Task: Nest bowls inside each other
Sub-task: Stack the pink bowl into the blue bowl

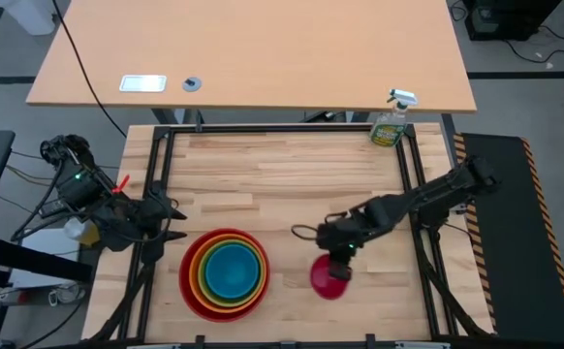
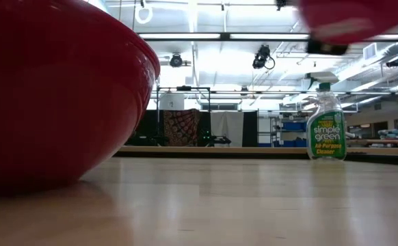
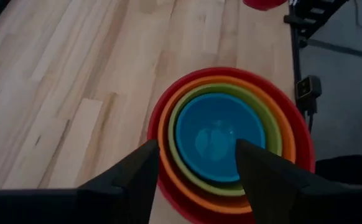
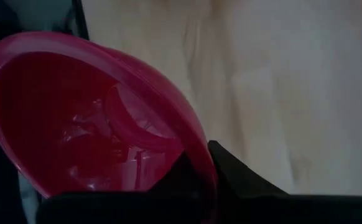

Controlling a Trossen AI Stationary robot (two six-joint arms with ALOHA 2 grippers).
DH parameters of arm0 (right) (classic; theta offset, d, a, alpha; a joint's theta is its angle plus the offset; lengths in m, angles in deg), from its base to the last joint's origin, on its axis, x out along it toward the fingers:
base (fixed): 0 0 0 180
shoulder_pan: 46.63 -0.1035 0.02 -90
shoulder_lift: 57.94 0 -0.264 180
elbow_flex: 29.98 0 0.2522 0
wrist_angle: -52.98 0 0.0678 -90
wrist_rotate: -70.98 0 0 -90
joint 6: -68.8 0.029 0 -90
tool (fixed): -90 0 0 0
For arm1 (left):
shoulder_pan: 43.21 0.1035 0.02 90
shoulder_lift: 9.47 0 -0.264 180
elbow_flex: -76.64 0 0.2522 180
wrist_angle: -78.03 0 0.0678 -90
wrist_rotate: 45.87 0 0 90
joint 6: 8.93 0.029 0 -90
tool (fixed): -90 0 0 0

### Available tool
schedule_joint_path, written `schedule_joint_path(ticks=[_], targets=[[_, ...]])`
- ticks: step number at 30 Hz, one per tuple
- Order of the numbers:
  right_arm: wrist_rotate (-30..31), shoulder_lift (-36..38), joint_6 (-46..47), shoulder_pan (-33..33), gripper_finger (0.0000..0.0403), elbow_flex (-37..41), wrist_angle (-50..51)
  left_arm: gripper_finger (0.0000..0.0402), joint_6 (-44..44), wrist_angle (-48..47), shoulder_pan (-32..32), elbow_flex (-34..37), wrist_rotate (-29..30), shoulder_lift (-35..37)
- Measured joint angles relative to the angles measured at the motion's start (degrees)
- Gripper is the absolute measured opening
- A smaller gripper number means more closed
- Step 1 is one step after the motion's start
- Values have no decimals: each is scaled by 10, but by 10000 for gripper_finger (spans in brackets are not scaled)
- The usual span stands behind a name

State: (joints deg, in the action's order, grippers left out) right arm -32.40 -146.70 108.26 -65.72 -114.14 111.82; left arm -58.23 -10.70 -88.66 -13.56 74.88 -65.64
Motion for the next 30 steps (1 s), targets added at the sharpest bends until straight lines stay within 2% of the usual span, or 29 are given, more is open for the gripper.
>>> schedule_joint_path(ticks=[4, 8, 22, 25, 30], targets=[[33, -35, -7, 21, 16, -64, -1, 219, -7, -16, 0, 0, -14, 3], [47, -108, -32, 31, 16, -155, 18, 209, -5, -17, 0, 0, -35, 5], [34, -343, -67, 98, 23, -464, -3, 204, -50, -20, 0, 0, -18, 7], [17, -394, -86, 101, 23, -535, -4, 204, -65, -20, 0, 0, -14, 7], [31, -461, -126, 99, 24, -627, 10, 204, -78, -20, 0, 0, 6, 7]])
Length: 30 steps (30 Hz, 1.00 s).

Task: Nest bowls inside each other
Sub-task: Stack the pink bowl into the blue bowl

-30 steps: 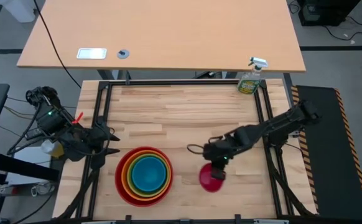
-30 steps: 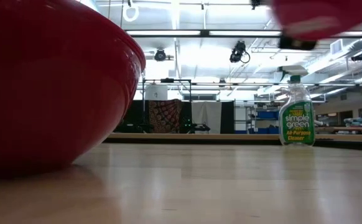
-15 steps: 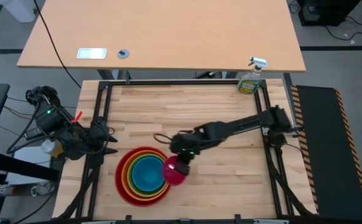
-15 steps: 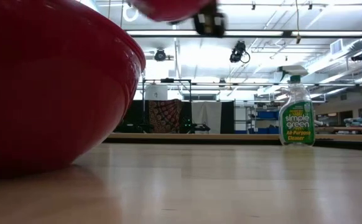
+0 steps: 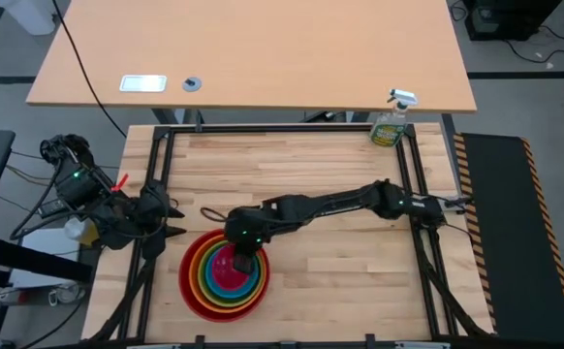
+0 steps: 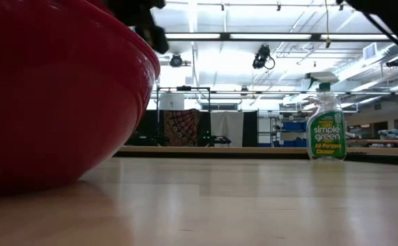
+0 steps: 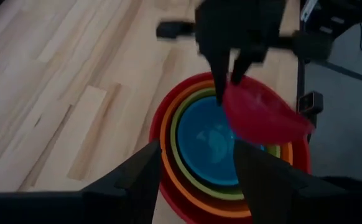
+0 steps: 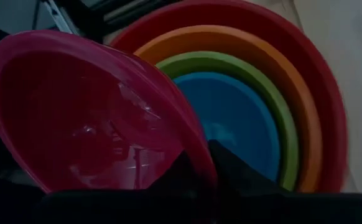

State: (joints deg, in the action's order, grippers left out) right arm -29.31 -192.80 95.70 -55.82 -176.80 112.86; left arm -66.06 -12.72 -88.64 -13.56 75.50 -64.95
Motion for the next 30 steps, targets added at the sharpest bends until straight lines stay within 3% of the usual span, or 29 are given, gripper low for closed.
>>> schedule_joint_path(ticks=[14, 22, 30], targets=[[0, -75, -46, 7, 34, -19, 49, 204, -53, 9, 0, 0, -11, 0], [-7, -75, -42, 12, 100, -19, 65, 204, -52, 7, 0, 0, -11, 0], [-61, -61, -25, 29, 148, -19, 91, 204, -51, 7, 0, 0, -11, 0]])
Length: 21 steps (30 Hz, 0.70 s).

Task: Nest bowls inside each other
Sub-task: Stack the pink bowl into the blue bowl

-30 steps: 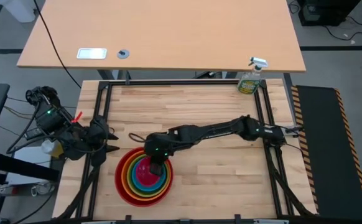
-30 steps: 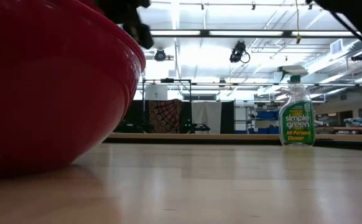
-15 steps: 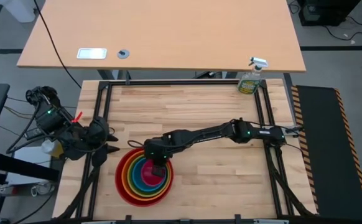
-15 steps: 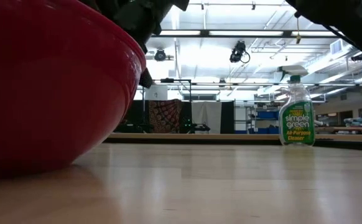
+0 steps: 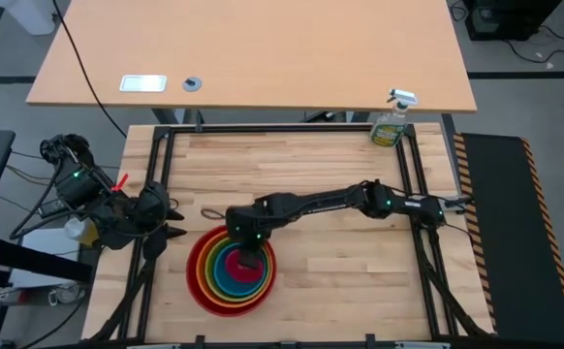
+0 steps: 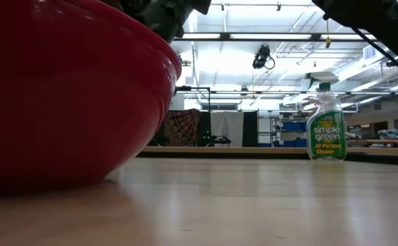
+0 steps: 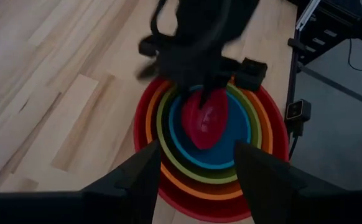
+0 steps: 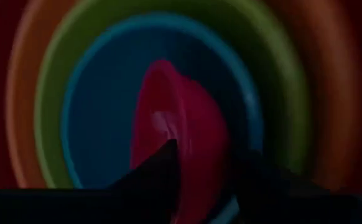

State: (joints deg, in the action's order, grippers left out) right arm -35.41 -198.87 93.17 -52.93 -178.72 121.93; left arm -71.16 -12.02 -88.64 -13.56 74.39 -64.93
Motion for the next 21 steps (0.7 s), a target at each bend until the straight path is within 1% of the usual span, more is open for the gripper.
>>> schedule_joint_path(ticks=[2, 7, 10, 14, 16, 21], targets=[[12, 17, 1, 5, 150, 0, 7, 204, 0, 0, 0, 0, 0, 0], [78, 61, -1, 17, 149, -1, 32, 204, 8, 0, 0, 0, -1, 0], [118, 79, -9, 21, 149, 0, 82, 204, 17, 0, 0, 0, 0, 0], [182, 102, -31, 21, 149, 0, 158, 204, 35, -1, 0, 0, 19, 0], [196, 112, -47, 21, 149, 0, 175, 204, 44, -1, 0, 0, 28, 0], [211, 142, -77, 25, 149, 0, 177, 204, 50, -2, 0, 0, 47, 0]])
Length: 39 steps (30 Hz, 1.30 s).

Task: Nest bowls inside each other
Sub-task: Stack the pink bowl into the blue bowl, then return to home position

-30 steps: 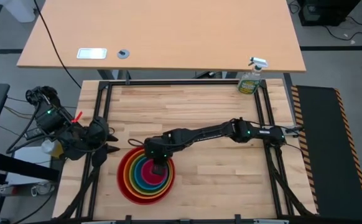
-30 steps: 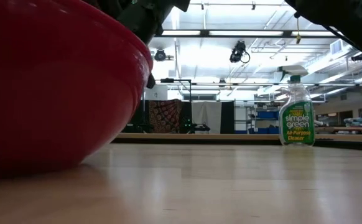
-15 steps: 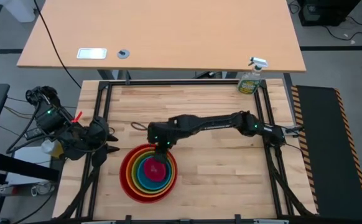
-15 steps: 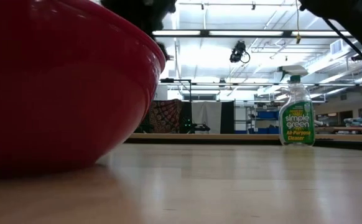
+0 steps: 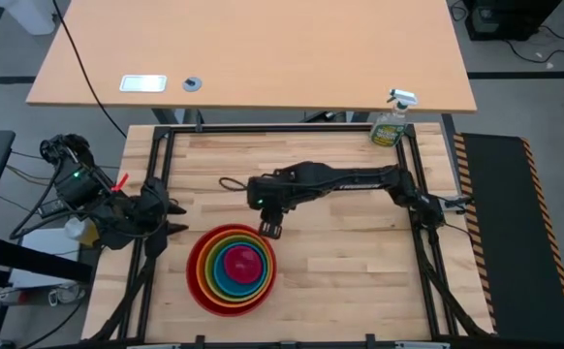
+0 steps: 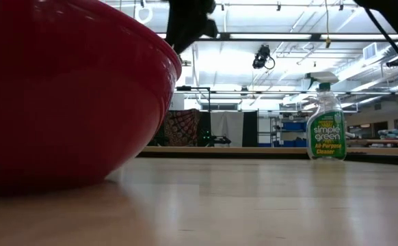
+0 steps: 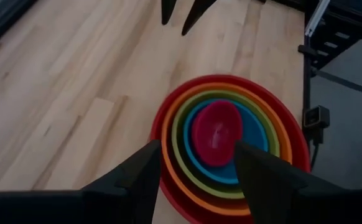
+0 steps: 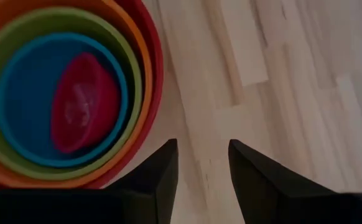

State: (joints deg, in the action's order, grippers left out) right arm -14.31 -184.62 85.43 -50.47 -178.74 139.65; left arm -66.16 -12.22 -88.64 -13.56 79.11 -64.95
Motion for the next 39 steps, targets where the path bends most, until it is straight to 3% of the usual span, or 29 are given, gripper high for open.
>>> schedule_joint_path(ticks=[12, 16, 22, 26, 31, 35, 39], targets=[[-133, -27, -58, -49, 148, 29, -171, 204, 11, 1, 0, 0, 35, 0], [-115, -69, -63, -75, 147, 29, -190, 204, 11, 4, 0, 0, 35, 0], [-21, -114, -38, -84, 147, 29, -183, 204, 14, 4, 0, 0, 33, 0], [-41, -121, -8, -72, 147, 30, -177, 204, 12, 5, 0, 0, 20, 0], [-32, -90, 0, -68, 145, 29, -168, 204, 11, 7, 0, 0, 3, 0], [3, -64, 3, -66, 144, 29, -104, 204, 11, 11, -1, 0, -3, 0], [47, -28, -5, -65, 144, 29, -94, 202, 62, 45, -32, 0, 28, 5]])
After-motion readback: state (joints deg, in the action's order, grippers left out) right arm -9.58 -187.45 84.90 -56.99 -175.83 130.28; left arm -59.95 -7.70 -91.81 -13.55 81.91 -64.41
